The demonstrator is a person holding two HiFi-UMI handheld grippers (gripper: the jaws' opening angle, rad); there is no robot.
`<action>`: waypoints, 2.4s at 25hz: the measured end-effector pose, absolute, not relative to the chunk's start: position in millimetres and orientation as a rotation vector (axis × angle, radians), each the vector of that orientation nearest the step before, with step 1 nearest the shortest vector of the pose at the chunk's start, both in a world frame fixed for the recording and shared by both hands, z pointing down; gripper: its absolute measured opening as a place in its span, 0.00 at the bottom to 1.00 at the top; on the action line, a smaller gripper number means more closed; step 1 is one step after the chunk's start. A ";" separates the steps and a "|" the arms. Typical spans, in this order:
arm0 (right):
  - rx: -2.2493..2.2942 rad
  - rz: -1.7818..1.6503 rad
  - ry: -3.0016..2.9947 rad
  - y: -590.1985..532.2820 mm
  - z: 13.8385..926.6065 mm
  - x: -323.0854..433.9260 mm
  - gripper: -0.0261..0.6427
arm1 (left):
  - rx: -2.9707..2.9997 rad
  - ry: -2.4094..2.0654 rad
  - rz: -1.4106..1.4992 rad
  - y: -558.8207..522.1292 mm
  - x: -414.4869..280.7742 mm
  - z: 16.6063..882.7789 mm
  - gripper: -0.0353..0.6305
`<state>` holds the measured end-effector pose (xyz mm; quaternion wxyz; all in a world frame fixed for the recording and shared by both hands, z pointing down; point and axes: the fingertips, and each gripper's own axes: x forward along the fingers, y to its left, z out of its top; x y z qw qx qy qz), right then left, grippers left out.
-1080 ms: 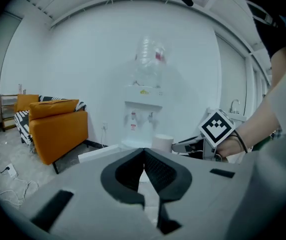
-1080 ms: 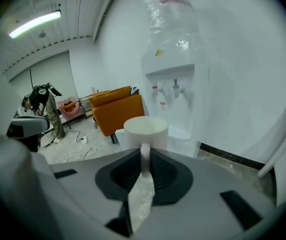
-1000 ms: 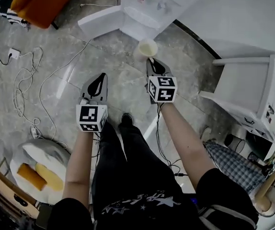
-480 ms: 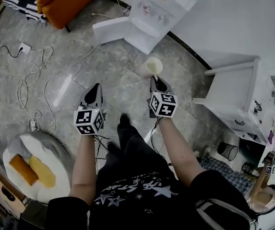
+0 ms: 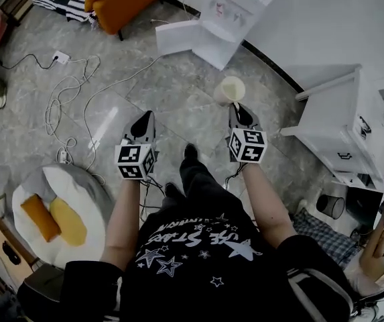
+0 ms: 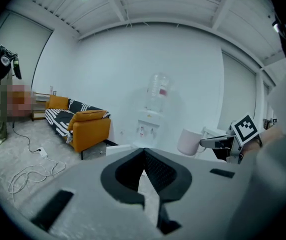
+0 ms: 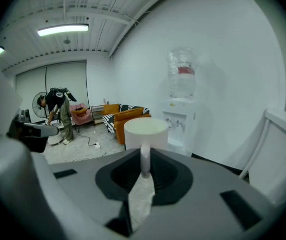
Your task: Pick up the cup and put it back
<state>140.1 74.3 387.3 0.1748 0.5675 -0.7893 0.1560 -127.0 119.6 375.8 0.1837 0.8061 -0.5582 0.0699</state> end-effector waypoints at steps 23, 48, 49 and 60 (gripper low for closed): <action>1.526 0.399 -2.344 219.2 356.4 84.8 0.11 | 2.383 -1.596 0.212 263.7 -159.7 333.6 0.07; 1.539 0.526 -2.242 3.4 423.3 152.7 0.11 | 2.432 -1.436 0.380 37.2 -71.2 374.4 0.07; 1.538 0.527 -2.246 -10.3 423.2 154.4 0.11 | 2.425 -1.442 0.379 24.6 -70.1 374.3 0.07; 1.465 0.595 -2.261 -98.2 449.8 173.8 0.11 | 2.407 -1.449 0.397 -67.7 -44.8 383.2 0.07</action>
